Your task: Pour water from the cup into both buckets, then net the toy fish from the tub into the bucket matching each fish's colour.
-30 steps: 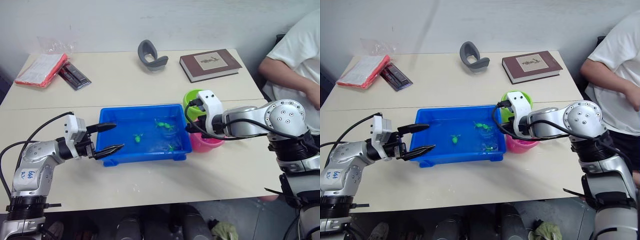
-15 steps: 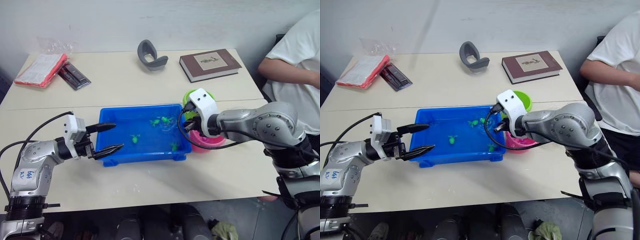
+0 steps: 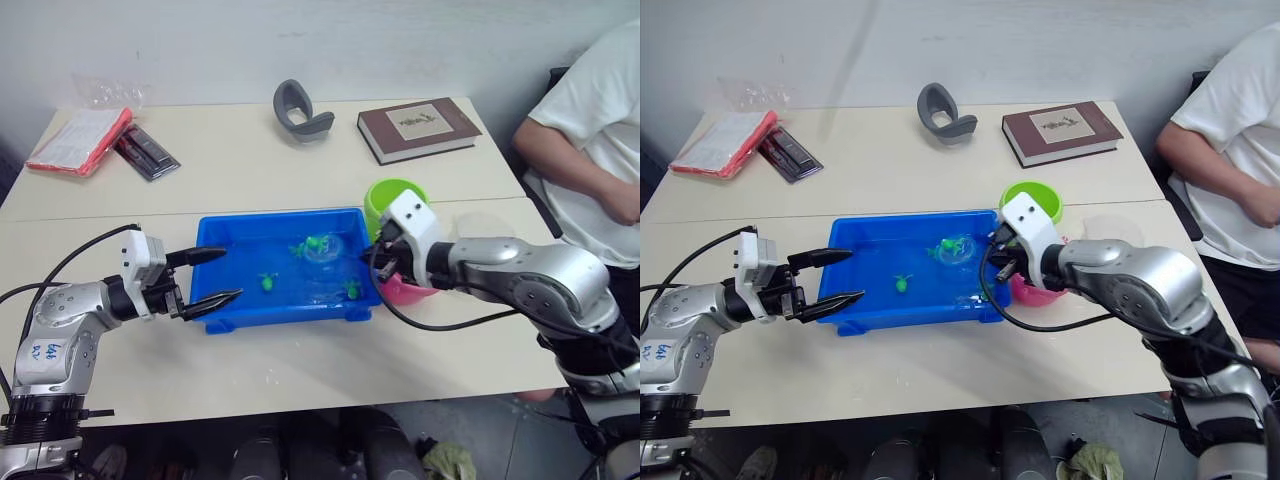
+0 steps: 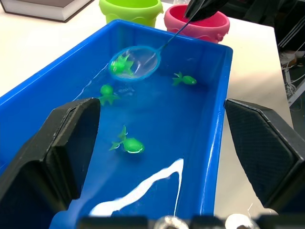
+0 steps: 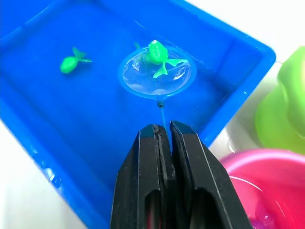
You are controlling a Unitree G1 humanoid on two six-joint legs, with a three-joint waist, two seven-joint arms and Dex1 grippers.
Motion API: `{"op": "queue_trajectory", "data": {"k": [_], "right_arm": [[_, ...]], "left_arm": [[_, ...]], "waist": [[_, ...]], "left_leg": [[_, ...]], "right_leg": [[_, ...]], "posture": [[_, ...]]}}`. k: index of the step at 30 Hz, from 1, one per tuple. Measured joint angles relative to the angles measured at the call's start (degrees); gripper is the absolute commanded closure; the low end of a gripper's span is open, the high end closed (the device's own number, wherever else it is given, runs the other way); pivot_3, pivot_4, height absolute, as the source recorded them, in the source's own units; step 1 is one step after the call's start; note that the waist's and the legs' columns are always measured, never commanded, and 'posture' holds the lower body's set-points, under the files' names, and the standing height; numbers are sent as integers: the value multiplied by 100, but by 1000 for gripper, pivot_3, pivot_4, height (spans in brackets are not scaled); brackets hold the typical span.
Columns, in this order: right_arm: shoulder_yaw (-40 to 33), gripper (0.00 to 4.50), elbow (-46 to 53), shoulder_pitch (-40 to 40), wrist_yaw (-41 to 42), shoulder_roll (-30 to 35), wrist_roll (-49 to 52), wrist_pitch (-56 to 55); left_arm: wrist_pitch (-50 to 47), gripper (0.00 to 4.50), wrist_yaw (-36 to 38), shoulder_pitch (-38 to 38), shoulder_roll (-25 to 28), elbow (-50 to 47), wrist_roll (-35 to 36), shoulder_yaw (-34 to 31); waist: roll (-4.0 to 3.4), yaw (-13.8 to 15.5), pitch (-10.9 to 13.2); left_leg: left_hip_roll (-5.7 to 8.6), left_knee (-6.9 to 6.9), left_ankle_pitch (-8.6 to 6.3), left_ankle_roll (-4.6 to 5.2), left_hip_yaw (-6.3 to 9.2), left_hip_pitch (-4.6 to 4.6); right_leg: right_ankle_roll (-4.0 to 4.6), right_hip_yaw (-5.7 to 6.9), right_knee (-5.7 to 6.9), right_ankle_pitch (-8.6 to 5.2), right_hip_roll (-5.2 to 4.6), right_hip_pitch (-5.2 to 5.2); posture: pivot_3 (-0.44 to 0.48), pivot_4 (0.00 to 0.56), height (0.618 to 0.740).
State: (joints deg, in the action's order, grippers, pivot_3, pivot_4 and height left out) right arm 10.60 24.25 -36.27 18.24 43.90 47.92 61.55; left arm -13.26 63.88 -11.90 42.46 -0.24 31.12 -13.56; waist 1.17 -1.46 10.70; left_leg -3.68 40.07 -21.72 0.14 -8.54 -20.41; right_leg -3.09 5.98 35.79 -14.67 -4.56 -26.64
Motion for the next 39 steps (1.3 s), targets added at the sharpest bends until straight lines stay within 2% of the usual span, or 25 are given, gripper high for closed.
{"op": "queue_trajectory", "data": {"k": [5, 10, 15, 19, 22, 29, 39], "right_arm": [[-642, 4500, 348, 678, 555, 18, -130, -673], [-1562, 4500, 499, 1605, 912, 106, -377, -1342], [-2037, 4500, 546, 1747, 1226, 146, -657, -1939], [-2232, 4500, 227, 1786, 1311, 246, -1227, -2457], [-2151, 4500, -504, 1707, 1351, 299, -1970, -3090], [-1321, 4500, -2040, 1019, 1664, 466, -3575, -4615], [-686, 4500, -3226, 854, 1510, 848, -5657, -7443]], "left_arm": [[-115, 42, -20, -49, 25, -8, 50, -98], [-566, 42, -244, -581, -37, -10, 238, -100], [-928, 42, -391, -1056, -237, -1, 321, 43], [-1144, 42, -504, -1282, -360, 3, 334, 139], [-1217, 42, -559, -1418, -427, 17, 329, 254], [-1218, 42, -564, -1448, -509, 47, 260, 383], [-1090, 42, -567, -1303, -510, -1, 217, 388]], "waist": [[0, 3, 0], [1, 78, 0], [1, 113, 0], [1, 136, 0], [2, 134, -1], [2, 105, -1], [1, 113, -1]], "left_leg": [[6, 2, 0, 1, -3, 5], [13, 3, 1, 2, -4, 11], [16, 3, 4, 0, -14, 20], [41, 4, 4, -1, -15, 20], [54, 4, 8, 6, -18, 20], [50, 3, 14, -3, -21, 22], [31, 7, 17, -2, -34, 21]], "right_leg": [[-1, -2, -2, 0, 4, 3], [-2, -6, -5, 1, 7, 5], [-3, -13, 1, 2, 13, 6], [-3, -13, 7, 2, 14, 7], [-5, -15, 6, 3, 6, 8], [-4, -16, 12, 3, 9, 7], [-6, -17, 12, 3, 1, 8]], "posture": [[0, 150, 740], [0, 150, 740], [0, 150, 740], [0, 150, 740], [0, 150, 740], [0, 150, 740], [0, 150, 740]]}}
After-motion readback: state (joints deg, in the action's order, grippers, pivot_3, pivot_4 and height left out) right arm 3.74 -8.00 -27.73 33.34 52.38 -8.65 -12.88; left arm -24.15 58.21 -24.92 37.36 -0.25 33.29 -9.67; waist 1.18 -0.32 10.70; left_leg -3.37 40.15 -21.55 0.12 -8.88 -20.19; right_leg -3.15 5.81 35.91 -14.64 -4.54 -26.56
